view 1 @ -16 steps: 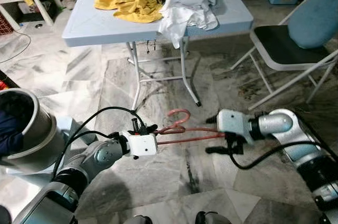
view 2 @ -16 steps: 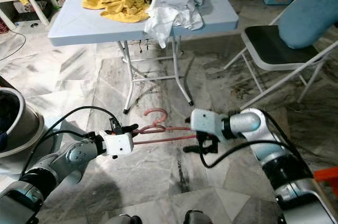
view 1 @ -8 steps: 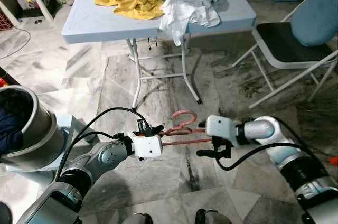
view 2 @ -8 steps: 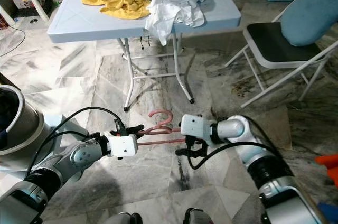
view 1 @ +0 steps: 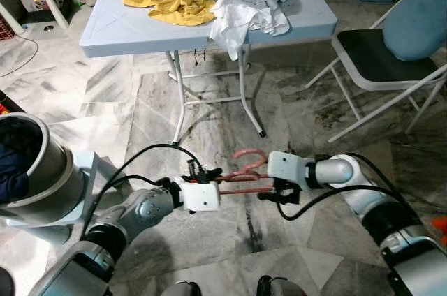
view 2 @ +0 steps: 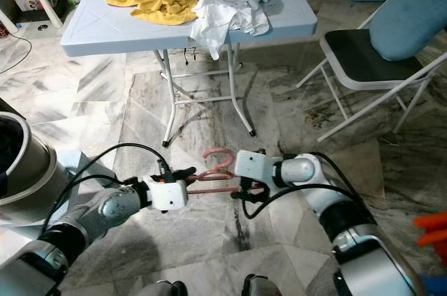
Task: Hang hanger
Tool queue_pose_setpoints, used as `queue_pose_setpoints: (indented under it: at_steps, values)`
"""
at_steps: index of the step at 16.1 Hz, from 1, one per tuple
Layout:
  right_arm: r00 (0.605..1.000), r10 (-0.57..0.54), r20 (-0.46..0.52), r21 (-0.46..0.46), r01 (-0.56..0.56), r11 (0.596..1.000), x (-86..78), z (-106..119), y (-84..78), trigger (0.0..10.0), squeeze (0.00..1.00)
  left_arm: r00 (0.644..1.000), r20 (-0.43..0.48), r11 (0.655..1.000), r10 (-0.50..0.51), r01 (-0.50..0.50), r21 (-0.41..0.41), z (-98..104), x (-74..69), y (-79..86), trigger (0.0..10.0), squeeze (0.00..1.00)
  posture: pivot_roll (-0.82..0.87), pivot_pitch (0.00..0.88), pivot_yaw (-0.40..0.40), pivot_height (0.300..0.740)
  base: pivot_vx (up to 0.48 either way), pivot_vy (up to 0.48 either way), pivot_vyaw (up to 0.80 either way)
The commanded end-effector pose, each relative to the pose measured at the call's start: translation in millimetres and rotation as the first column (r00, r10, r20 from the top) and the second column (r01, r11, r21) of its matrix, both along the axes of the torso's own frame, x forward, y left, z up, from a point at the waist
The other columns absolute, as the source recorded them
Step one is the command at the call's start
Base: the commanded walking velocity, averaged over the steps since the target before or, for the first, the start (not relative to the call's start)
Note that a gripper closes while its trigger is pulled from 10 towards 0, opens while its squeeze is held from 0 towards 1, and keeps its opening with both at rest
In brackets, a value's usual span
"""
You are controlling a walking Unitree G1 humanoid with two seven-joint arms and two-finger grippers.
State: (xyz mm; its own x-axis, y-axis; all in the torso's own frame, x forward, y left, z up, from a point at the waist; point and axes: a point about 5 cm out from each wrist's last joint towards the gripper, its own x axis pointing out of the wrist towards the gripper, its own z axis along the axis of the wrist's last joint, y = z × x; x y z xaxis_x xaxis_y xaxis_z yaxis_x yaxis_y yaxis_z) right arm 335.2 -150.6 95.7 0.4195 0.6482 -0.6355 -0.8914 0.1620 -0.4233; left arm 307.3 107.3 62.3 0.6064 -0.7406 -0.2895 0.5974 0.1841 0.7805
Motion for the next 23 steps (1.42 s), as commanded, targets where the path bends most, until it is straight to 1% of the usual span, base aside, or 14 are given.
queue_pose_setpoints:
  at_steps: [1, 2, 3, 4, 8, 9, 10, 11, 12, 14, 15, 16, 19, 23]
  values:
    - [1.000, 0.002, 0.009, -0.015, -0.001, 1.000, 0.0, -2, -1.1, 2.7, 0.00, 1.000, -0.001, 0.999, -0.007, 0.007, 0.032, -7, -3.7, -0.4, 10.0, 0.00, -0.03, 0.185, 0.034, 0.740, 0.000, 0.000, 0.00]
    - [1.000, -0.015, 0.001, -0.006, 0.015, 1.000, -0.2, -3, -2.4, 10.0, 0.00, 1.000, 0.011, 0.999, -0.001, 0.001, 0.042, -8, -3.6, -2.5, 10.0, 0.00, -0.03, 0.185, 0.028, 0.740, 0.000, 0.000, 0.00]
    - [0.999, -0.030, -0.013, 0.017, 0.030, 0.999, -0.6, -4, -2.9, 10.0, 0.00, 1.000, 0.019, 0.999, 0.002, -0.003, 0.049, -10, -3.4, -4.0, 10.0, 0.00, -0.03, 0.184, 0.023, 0.740, 0.000, 0.000, 0.00]
    - [0.998, -0.059, -0.033, 0.061, 0.061, 0.996, -0.9, -3, -4.0, 10.0, 1.00, 0.999, 0.033, 0.998, 0.009, -0.011, 0.060, -11, -2.6, -6.5, 10.0, 0.00, -0.03, 0.184, 0.020, 0.740, 0.000, 0.000, 0.00]
    - [0.992, -0.118, -0.042, 0.038, 0.119, 0.992, -6.1, -14, -17.2, 10.0, 1.00, 0.998, 0.060, 0.998, 0.025, -0.029, 0.060, -11, -0.3, -11.7, 10.0, 0.00, -0.03, 0.181, 0.012, 0.740, 0.000, 0.000, 0.00]
    - [0.994, -0.095, -0.060, 0.030, 0.097, 0.995, -13.6, -21, -20.4, 10.0, 0.69, 0.997, 0.071, 0.998, 0.022, -0.026, 0.064, -12, -0.9, -13.7, 10.0, 0.00, -0.03, 0.181, 0.012, 0.740, 0.000, 0.000, 0.00]
    - [0.996, -0.072, -0.060, 0.011, 0.073, 0.997, -17.4, -25, -22.8, 10.0, 0.00, 0.997, 0.076, 0.998, 0.014, -0.019, 0.067, -13, -1.8, -14.6, 10.0, 0.00, -0.04, 0.181, 0.017, 0.740, 0.000, 0.000, 0.00]
    - [0.996, -0.069, -0.060, 0.009, 0.069, 0.998, -19.4, -26, -25.9, 10.0, 0.00, 0.996, 0.086, 0.998, 0.007, -0.013, 0.068, -13, -2.6, -15.1, 10.0, 0.00, -0.04, 0.179, 0.015, 0.740, 0.000, 0.000, 0.00]
    - [0.996, -0.064, -0.054, 0.012, 0.065, 0.998, -20.0, -25, -26.9, 8.1, 0.00, 0.996, 0.093, 0.998, 0.004, -0.010, 0.067, -13, -2.7, -15.3, 10.0, 0.00, -0.04, 0.179, 0.014, 0.740, 0.000, 0.000, 0.00]
    - [0.996, -0.080, -0.040, 0.000, 0.080, 0.997, -19.9, -26, -30.7, 0.0, 0.00, 0.995, 0.095, 0.997, 0.006, -0.012, 0.070, -14, -3.1, -14.5, 10.0, 0.00, -0.04, 0.178, 0.012, 0.740, 0.000, 0.000, 0.00]
    - [0.995, -0.094, -0.025, -0.009, 0.094, 0.996, -19.1, -27, -32.2, 2.4, 0.00, 0.996, 0.092, 0.998, 0.012, -0.019, 0.067, -15, -3.4, -13.9, 10.0, 0.00, -0.04, 0.177, 0.013, 0.740, 0.000, 0.000, 0.00]
    - [0.994, -0.109, 0.000, -0.006, 0.109, 0.994, -17.4, -26, -31.6, 10.0, 0.00, 0.996, 0.079, 0.998, 0.034, -0.038, 0.043, -15, -3.6, -12.9, 10.0, 0.00, -0.03, 0.175, 0.013, 0.740, 0.000, 0.000, 0.00]
    - [0.950, -0.302, 0.075, 0.152, 0.288, 0.946, -11.4, -23, -35.0, 10.0, 0.00, 0.965, 0.075, 0.960, 0.250, -0.238, -0.145, -8, 4.1, 0.7, 10.0, 0.00, -0.04, 0.172, 0.016, 0.740, 0.000, 0.000, 0.00]
    - [0.878, -0.443, 0.179, 0.240, 0.398, 0.885, -12.2, -19, -47.7, 10.0, 0.00, 0.953, 0.037, 0.940, 0.302, -0.291, -0.180, -17, -4.1, 11.3, 10.0, 0.00, -0.04, 0.176, 0.018, 0.740, 0.000, 0.000, 0.00]
